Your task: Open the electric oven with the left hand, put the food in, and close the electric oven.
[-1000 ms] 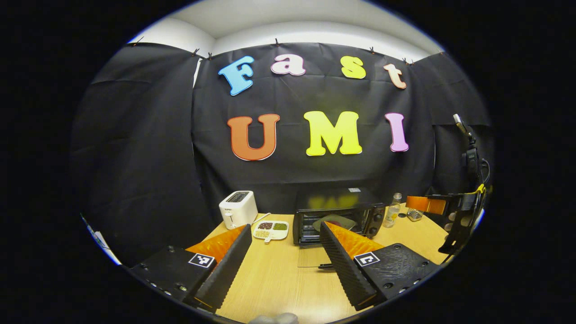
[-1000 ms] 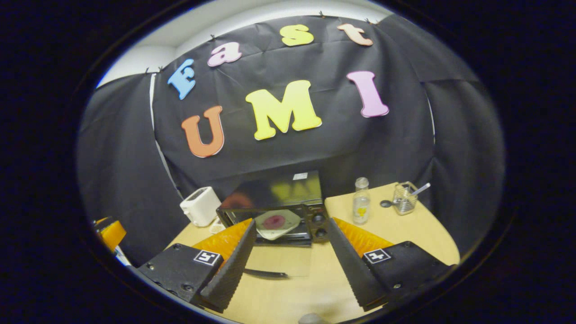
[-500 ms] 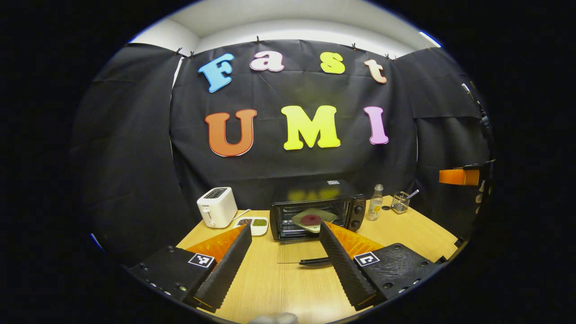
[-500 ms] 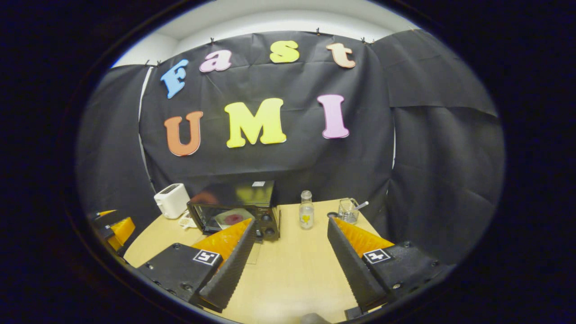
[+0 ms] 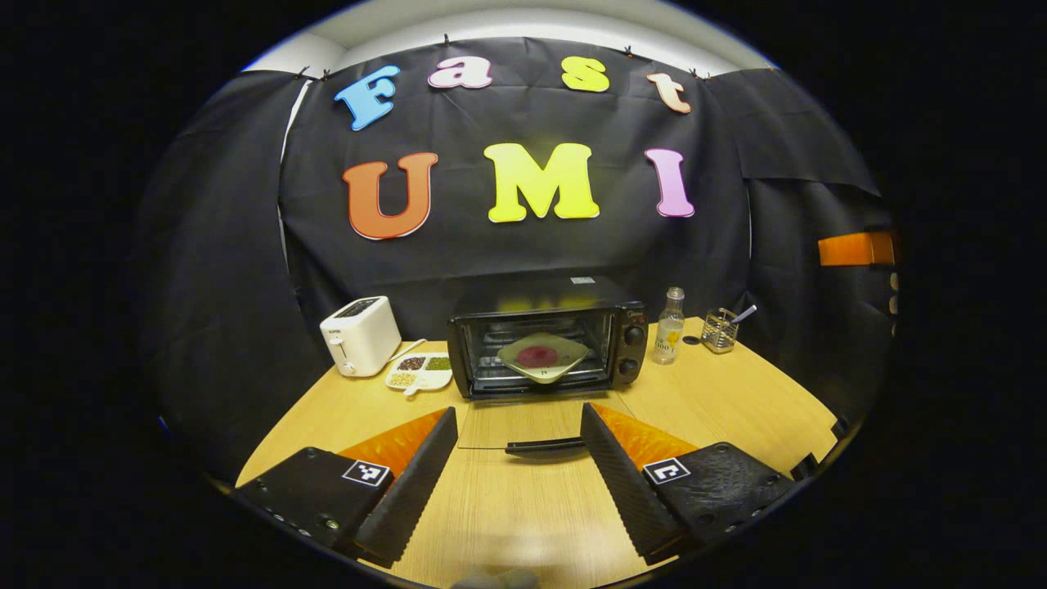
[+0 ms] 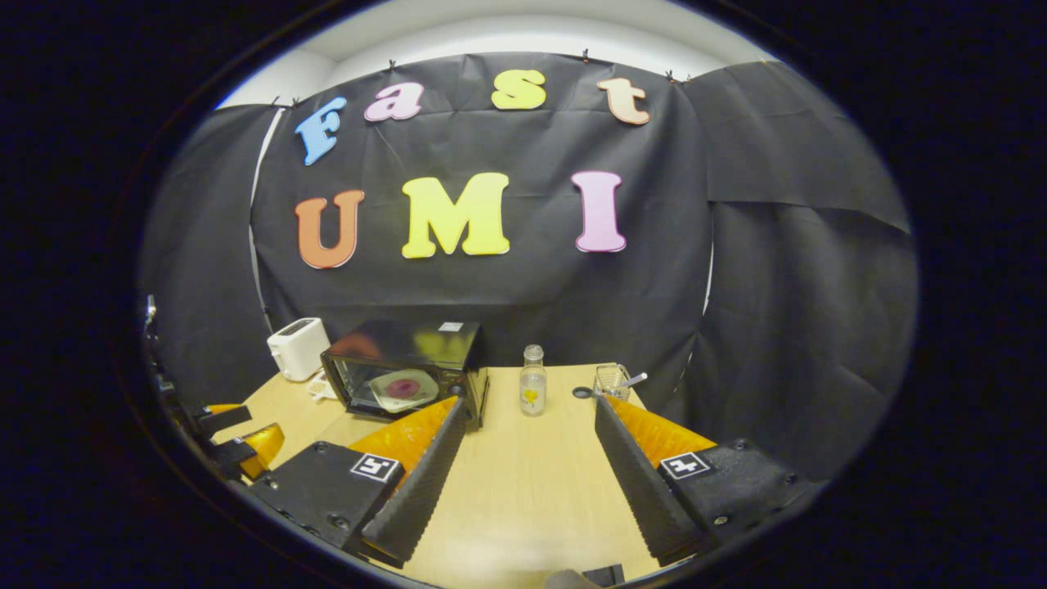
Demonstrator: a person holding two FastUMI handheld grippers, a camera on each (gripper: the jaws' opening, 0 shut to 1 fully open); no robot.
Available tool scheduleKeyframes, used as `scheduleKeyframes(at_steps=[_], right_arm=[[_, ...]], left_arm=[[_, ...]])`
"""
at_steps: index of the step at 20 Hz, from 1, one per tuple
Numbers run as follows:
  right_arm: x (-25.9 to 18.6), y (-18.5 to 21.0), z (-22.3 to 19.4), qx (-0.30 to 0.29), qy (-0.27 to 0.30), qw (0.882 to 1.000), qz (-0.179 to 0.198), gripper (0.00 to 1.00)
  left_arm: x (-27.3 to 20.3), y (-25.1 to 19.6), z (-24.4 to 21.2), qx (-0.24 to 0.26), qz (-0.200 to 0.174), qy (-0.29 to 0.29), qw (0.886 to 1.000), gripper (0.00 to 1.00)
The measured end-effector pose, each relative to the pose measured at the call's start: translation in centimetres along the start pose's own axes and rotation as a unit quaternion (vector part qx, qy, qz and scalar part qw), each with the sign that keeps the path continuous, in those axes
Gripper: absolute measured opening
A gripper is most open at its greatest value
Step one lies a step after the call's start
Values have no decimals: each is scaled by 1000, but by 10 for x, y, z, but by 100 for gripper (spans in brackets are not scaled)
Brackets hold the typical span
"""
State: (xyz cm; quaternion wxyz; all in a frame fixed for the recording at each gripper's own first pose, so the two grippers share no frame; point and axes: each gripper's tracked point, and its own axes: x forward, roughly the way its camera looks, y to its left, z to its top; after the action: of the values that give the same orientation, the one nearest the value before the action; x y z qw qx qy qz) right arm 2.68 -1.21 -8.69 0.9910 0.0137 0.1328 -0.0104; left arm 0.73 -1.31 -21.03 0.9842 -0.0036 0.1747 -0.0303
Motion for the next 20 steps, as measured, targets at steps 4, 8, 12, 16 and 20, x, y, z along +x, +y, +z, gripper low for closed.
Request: scheduleKeyframes(at_steps=[4,8,12,16,20], right_arm=[[0,-6,0,-3,8,1000,-5,100],[-1,-9,-2,-3,16,1000,-9,100],[-2,-16,-8,-10,27,999,-18,96],[-3,-26,-14,0,43,999,-32,100],[-8,-37,-19,15,49,997,-53,100]], left_arm=[[24,-15,-39,-8,-12,40,999,96],[50,-31,-76,-12,-25,77,997,97],[77,-46,-114,-7,-31,113,993,97],[103,-54,-136,0,-33,133,991,97],[127,-53,-154,-3,-33,154,988,97]])
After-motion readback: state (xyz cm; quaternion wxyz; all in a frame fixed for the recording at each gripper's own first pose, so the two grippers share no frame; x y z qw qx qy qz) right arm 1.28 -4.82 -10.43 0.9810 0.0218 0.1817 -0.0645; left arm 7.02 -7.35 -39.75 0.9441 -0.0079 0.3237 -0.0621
